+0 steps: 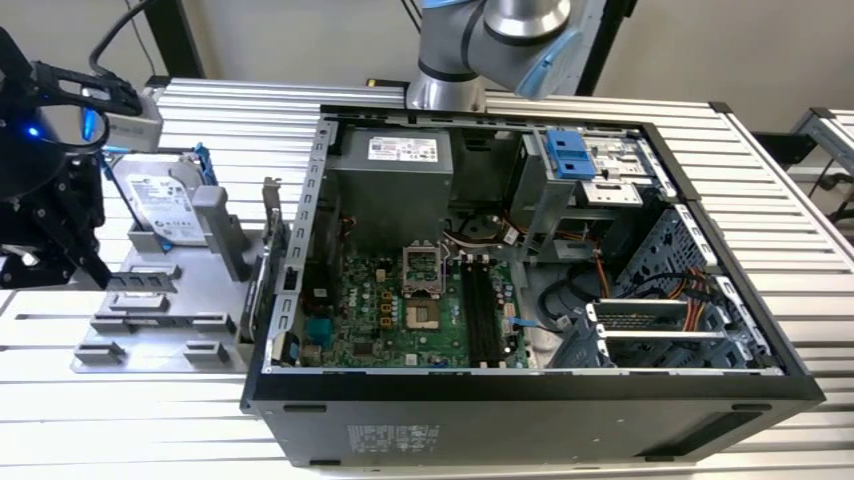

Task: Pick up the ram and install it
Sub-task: 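Pick up the ram and move it above insertion slot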

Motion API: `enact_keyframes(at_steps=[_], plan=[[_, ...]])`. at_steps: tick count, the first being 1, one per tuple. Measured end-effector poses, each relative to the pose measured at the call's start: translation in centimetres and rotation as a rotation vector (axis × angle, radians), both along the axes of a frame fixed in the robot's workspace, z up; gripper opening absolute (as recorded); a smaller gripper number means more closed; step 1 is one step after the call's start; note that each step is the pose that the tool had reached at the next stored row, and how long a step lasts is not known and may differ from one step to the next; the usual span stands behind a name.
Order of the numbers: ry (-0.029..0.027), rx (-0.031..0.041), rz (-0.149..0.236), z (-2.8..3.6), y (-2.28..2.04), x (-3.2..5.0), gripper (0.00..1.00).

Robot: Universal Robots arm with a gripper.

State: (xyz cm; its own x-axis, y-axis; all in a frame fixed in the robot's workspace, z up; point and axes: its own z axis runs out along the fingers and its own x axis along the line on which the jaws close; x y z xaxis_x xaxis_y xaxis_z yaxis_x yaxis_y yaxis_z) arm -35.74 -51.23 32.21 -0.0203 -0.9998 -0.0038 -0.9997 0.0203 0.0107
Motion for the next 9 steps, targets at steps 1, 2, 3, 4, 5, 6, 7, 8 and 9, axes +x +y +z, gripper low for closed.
enact_keyframes(at_steps=[1, 2, 3, 4, 5, 6, 7, 8, 9], plan=[[0.0, 0.0, 0.0, 0.07, 0.0, 0.0, 0.0], [0.0, 0.0, 0.0, 0.13, 0.0, 0.0, 0.0], [0.0001, 0.0, 0.0, 0.2, 0.0, 0.0, 0.0], [0.0001, -0.0001, 0.0, 0.27, 0.0, 0.0, 0.0], [0.0, 0.0, 0.0, 0.33, 0.0, 0.0, 0.0], [0.0001, 0.0, 0.0, 0.4, 0.0, 0.0, 0.0], [0.0001, 0.0, 0.0, 0.47, 0.0, 0.0, 0.0], [0.0001, -0.0001, 0.0, 0.55, 0.0, 0.0, 0.0], [0.0, 0.0, 0.0, 0.62, 0.0, 0.0, 0.0]])
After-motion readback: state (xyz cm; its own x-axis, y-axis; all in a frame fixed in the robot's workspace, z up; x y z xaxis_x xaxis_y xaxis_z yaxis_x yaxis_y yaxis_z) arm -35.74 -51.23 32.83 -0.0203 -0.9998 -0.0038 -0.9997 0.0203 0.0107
